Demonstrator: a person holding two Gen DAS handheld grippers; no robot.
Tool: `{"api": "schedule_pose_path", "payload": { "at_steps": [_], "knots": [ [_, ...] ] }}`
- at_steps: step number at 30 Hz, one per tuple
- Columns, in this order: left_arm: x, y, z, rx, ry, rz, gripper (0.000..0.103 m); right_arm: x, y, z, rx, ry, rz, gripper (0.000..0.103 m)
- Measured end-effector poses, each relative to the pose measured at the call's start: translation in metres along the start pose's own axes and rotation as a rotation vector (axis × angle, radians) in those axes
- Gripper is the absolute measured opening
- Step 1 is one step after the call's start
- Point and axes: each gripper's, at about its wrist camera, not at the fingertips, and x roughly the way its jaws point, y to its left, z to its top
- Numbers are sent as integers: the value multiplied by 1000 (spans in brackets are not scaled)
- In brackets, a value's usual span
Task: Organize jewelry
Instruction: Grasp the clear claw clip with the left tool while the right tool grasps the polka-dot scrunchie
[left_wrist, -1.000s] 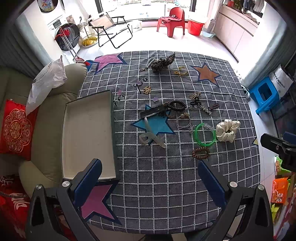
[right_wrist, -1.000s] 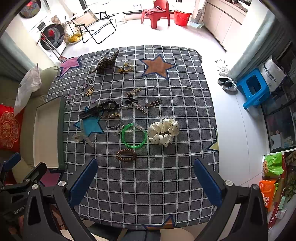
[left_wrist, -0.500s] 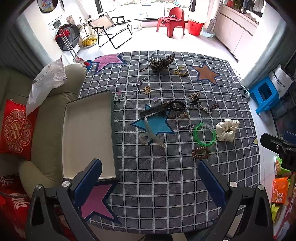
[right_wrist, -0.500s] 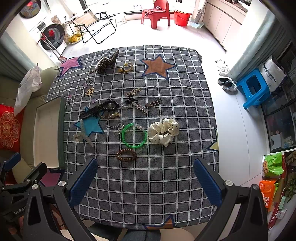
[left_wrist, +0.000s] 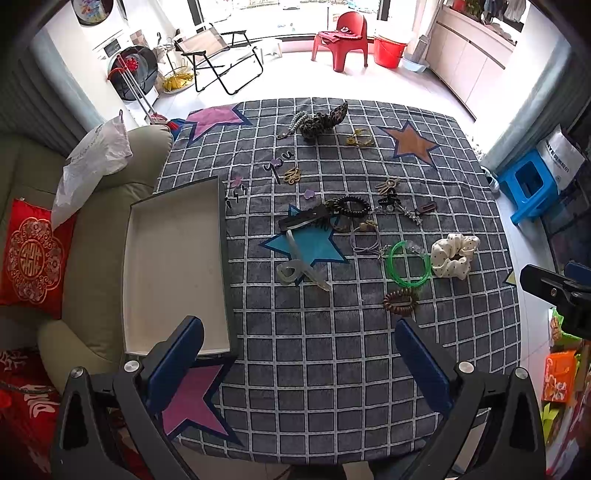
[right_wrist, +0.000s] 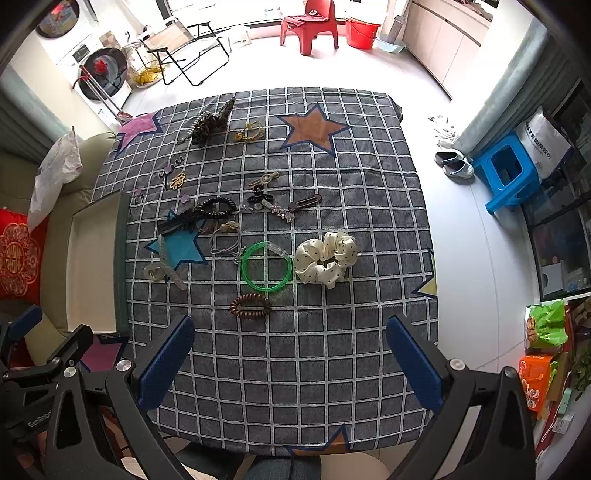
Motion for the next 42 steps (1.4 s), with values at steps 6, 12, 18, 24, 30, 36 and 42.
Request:
{"api": "schedule_pose_path", "payload": {
  "at_steps": [6, 12, 18, 24, 30, 36, 42],
  "knots": [
    [7, -5, 1, 12, -5, 27, 103, 7, -6, -3, 7, 10, 9, 103],
    [30, 6, -1, -29, 32, 46, 103, 28, -16, -7, 29, 48, 20, 103],
    [68, 21, -6, -93, 85, 7, 103, 59, -32, -15, 57, 101, 30, 103],
    [107, 17, -2, -144, 107, -49, 103, 93, -48, -17, 82, 144, 37, 103],
    [143, 16, 16, -177, 92, -60, 103, 133, -62, -9, 114, 172, 38, 103],
    [182, 17, 39, -207, 71, -60, 103, 169, -72, 7, 128, 170, 39, 103],
    [217, 25, 47, -233, 86, -20, 103, 200, -80, 24, 149, 163, 34, 103]
  ]
}}
